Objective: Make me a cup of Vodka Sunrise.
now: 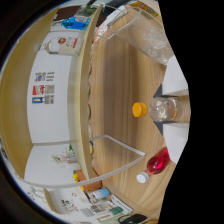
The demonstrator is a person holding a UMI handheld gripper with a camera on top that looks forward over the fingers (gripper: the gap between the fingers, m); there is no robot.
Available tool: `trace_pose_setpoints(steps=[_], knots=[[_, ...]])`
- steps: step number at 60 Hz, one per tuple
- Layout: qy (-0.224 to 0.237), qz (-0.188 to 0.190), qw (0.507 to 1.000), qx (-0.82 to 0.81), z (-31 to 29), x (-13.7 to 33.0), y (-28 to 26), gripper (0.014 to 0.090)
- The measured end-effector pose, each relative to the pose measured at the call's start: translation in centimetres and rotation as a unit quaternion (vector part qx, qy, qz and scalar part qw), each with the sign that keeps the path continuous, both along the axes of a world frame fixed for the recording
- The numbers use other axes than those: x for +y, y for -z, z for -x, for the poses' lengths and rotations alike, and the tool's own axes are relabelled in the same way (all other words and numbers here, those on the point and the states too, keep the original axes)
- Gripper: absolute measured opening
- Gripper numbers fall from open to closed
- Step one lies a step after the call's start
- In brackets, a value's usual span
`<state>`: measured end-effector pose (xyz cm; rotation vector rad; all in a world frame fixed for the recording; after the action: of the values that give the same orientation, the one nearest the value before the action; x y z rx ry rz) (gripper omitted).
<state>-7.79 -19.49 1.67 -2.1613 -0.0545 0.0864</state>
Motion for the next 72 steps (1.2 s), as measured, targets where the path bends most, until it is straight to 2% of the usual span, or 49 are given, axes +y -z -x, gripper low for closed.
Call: trace_pose_setpoints(steps=[16,21,24,29,32,44,50,57,64,72], knots=[[-0.019,0.007,1.0,-0.011,0.6,-0.5,0.4,0.0386],[-0.025,0.016,0.999,-0.021,0.2,-1.2,0.5,0.0501],[-0.03,0.014,0.999,-0.025,0.0,-1.6,-0.1,0.0631],[-0.045,-0.001,0.999,-0.019,0.2,-2.8,-2.4,0.0795],[-0.05,-0.016,0.999,-0.013,0.2,-3.7,-4.3,0.0857],[-0.044,-0.072,0.996,-0.011,-2.4,-8.3,-11.9,0.0865],[-0.034,-0.08,0.996,-0.021,-4.9,-10.7,-13.3,0.086],[-0.009,-0.069,0.997,-0.031,-8.6,-12.7,-14.0,0.0863],[0.02,-0.083,0.996,-0.005,-11.4,-12.5,-17.2,0.0866],[0.032,-0.126,0.991,0.004,-14.2,-9.6,-23.3,0.0869]])
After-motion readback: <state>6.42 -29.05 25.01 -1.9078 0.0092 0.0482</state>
